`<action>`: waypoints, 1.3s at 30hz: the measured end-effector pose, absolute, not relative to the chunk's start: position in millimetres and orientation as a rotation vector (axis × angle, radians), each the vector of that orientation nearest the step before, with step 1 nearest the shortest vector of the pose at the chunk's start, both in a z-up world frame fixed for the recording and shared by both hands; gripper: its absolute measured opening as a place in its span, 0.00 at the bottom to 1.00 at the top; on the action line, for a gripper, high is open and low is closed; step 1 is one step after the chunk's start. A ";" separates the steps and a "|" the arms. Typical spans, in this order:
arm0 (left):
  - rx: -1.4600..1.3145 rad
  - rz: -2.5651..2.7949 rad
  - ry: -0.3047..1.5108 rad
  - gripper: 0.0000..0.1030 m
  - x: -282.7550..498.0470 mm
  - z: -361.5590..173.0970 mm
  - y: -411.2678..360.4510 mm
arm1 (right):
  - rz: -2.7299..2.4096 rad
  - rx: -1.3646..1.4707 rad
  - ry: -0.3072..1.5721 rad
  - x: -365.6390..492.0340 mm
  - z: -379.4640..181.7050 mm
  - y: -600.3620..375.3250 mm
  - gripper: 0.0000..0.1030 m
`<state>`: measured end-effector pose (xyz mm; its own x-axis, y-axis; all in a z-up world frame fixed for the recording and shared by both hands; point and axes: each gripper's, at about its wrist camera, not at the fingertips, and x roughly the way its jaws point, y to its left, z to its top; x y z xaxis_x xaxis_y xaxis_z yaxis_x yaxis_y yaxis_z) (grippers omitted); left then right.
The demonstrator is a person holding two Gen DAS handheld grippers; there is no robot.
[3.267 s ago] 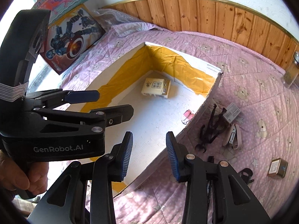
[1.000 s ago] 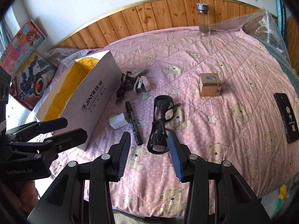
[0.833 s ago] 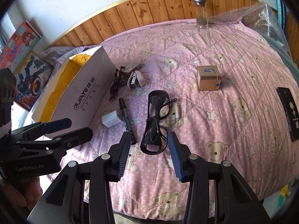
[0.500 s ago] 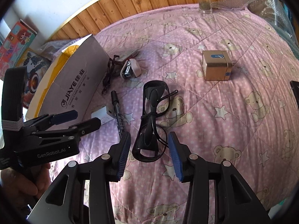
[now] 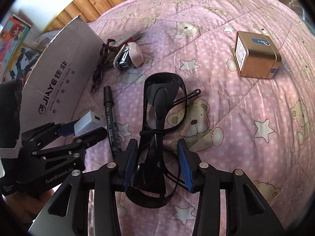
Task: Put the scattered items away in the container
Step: 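Grasp the white charger with the left tool while the right tool grasps the black glasses, then carry the charger and glasses with both tools over the open box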
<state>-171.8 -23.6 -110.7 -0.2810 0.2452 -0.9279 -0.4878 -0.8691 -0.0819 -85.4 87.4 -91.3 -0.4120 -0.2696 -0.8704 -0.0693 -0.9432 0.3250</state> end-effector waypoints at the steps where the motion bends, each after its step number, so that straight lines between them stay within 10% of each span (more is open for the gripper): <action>1: -1.513 2.182 0.311 0.42 -171.8 -110.7 -22.9 | -2.501 1.625 -0.474 -86.2 -91.9 87.3 0.44; 12: -1.495 2.188 0.249 0.22 -172.1 -108.1 -27.1 | -2.522 1.577 -0.488 -88.2 -91.7 93.6 0.17; 39: -1.422 2.228 0.135 0.22 -137.4 -48.9 -41.4 | -2.629 1.470 -0.496 -38.0 -39.6 92.5 0.16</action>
